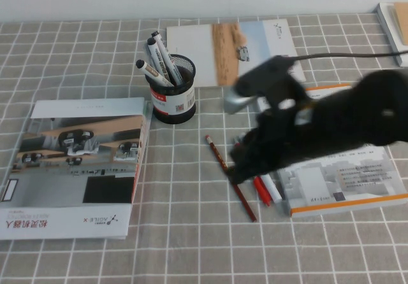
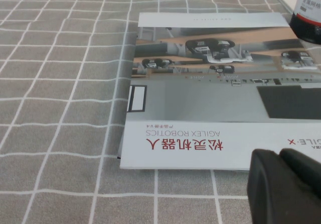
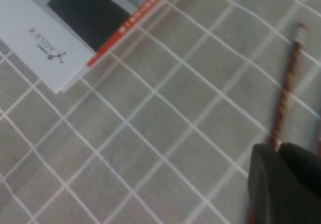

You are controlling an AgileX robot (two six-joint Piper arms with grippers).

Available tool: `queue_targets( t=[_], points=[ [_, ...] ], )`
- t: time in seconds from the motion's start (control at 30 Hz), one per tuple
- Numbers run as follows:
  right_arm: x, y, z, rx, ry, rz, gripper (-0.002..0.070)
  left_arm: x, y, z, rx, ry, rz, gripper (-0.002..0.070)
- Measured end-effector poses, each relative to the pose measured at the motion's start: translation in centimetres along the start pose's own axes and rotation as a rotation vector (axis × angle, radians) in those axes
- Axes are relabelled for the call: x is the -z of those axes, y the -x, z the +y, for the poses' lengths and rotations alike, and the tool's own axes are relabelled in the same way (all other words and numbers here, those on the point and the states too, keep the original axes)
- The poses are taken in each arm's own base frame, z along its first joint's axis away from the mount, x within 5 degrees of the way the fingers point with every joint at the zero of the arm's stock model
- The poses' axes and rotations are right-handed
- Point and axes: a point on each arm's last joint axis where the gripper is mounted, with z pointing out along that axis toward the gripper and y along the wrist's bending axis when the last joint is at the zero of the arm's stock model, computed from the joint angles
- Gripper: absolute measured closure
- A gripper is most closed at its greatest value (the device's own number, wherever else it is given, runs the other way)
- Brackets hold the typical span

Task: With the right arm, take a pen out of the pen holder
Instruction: 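Take a marker out of the pen holder and lay it on the table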

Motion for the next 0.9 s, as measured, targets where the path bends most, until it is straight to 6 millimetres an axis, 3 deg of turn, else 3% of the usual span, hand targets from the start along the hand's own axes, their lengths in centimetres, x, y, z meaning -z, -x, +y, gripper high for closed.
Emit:
queue_targets(
  t=[0.27,0.57,0.7,0.9],
  points=[
    [-5.3,4.5,3.3,0.189,0.020,-0.018,0.0688,0.0,0.0,0.0,0.000,0.000,0.000,0.0680],
    [-8.9,8.6,3.3,0.382,-0.057,-0.189,0.0678,0.0,0.0,0.0,0.000,0.000,0.000,0.0680],
    [-10.5,9.4,3.0,0.470,-0.100,-0.300,0.0596,0.0,0.0,0.0,0.000,0.000,0.000,0.0680],
    [-13.0,9.6,2.6,0.517,-0.157,-0.433,0.0365,0.0,0.0,0.0,0.000,0.000,0.000,0.0680]
  ],
)
